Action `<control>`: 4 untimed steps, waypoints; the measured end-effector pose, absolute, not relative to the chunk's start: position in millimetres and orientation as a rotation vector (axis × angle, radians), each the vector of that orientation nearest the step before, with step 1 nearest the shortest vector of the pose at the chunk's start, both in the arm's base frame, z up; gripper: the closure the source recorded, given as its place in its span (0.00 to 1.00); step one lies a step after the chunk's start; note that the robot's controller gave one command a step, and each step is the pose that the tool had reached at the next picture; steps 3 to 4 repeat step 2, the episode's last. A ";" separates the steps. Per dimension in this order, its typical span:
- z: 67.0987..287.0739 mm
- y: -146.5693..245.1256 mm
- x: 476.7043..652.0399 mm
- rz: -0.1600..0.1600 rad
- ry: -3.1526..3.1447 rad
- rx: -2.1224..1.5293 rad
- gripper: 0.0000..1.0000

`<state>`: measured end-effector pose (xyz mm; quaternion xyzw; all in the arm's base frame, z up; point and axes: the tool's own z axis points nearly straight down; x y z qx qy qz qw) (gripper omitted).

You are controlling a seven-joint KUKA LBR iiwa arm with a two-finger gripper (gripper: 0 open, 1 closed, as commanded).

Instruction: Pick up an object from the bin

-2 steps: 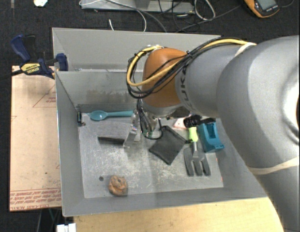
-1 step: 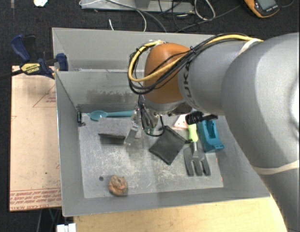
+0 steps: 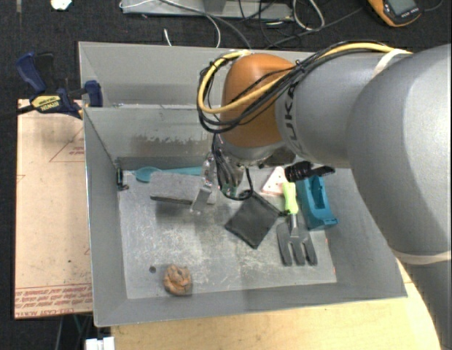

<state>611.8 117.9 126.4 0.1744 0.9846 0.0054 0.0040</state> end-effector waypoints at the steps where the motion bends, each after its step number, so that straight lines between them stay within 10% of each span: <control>1: 155.4 118.2 613.4 0.020 3.079 0.543 1.00; 4: 169.3 118.4 614.0 0.022 3.078 0.542 1.00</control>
Offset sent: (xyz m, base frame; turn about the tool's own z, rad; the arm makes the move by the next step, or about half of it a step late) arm 0.0012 0.0003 0.0554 -0.0012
